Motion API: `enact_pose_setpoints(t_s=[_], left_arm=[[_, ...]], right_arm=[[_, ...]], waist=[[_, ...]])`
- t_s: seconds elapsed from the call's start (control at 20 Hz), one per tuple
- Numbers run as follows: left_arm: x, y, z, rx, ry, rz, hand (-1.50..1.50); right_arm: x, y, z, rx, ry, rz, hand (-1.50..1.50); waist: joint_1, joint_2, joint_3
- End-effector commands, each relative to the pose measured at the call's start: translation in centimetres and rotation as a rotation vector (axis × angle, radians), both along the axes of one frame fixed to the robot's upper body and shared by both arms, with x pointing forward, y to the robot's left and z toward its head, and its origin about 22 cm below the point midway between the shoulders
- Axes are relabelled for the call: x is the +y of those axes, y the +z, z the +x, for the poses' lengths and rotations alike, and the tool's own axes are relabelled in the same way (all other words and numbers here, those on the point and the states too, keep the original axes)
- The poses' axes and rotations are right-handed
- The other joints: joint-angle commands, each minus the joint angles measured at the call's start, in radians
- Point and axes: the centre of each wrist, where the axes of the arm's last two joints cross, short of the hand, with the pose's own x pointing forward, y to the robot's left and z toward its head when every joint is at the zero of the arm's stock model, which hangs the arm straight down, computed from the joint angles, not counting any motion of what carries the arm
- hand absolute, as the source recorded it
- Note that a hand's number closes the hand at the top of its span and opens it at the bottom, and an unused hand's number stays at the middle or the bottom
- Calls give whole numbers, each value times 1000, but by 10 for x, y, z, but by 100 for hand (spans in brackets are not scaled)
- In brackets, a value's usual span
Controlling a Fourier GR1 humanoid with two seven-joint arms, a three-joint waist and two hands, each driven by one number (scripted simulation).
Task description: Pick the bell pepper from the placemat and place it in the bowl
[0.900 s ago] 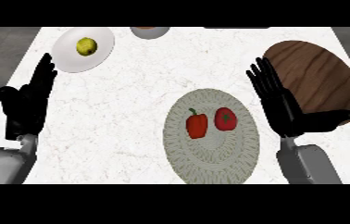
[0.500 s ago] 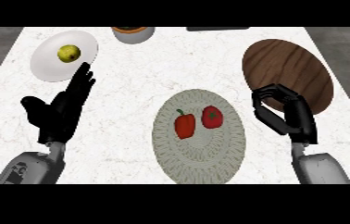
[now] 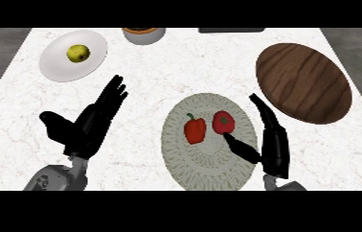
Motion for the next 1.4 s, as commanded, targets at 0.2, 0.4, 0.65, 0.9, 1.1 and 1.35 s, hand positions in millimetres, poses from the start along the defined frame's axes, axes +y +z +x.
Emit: enact_pose_setpoints(t_s=[0.2,0.4,0.65,0.9,1.1,1.35], left_arm=[[-2,-1,-3,1,-42,-14,0],[-9,-5,-1,12,-49,-20,0],[-11,-3,-1,11,-71,-35,0],[-10,0,10,-19,-70,-42,0],[-6,-10,4,-16,-76,-41,0],[-15,-7,4,-5,-84,-43,0]], right_arm=[[14,-27,-12,263,-142,-274,-150],[40,-13,-1,419,-195,-342,-150],[90,34,17,600,-269,-371,-150],[121,71,24,761,-370,-420,-150],[118,79,34,850,-412,-439,-150],[116,69,45,939,-405,-468,-150]], waist=[[20,-3,-6],[19,4,-2],[46,3,4],[58,12,11],[54,9,12],[60,9,12]])
